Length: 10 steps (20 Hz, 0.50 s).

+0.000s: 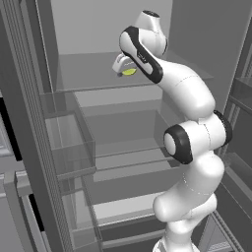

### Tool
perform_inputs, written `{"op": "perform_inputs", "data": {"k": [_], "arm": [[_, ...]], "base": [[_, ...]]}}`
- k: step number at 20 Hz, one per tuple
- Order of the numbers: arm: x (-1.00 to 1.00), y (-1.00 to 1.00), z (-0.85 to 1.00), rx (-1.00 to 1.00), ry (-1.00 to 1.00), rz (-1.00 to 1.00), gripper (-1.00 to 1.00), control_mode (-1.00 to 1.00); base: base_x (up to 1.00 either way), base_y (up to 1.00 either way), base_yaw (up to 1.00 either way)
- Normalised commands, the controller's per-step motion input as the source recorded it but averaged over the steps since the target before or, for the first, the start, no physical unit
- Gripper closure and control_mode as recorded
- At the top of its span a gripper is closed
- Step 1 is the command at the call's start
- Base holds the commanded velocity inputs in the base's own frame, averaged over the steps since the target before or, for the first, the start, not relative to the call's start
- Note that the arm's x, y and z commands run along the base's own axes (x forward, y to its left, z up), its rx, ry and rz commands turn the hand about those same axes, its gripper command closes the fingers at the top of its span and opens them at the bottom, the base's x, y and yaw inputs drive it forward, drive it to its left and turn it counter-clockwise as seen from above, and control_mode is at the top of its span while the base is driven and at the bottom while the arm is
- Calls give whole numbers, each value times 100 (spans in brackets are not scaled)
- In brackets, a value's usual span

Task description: Grab a lemon wedge from the fridge and one ice cube from the ice bowl, and put them in the glass of lemonade.

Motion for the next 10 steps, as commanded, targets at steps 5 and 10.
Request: {"op": "perform_inputs", "data": {"k": [5, 10], "arm": [[-7, 0, 0, 0, 0, 0, 100, -100], [-31, 0, -2, 0, 0, 0, 100, -100]], "base": [[0, 0, 0], [0, 0, 0]]}}
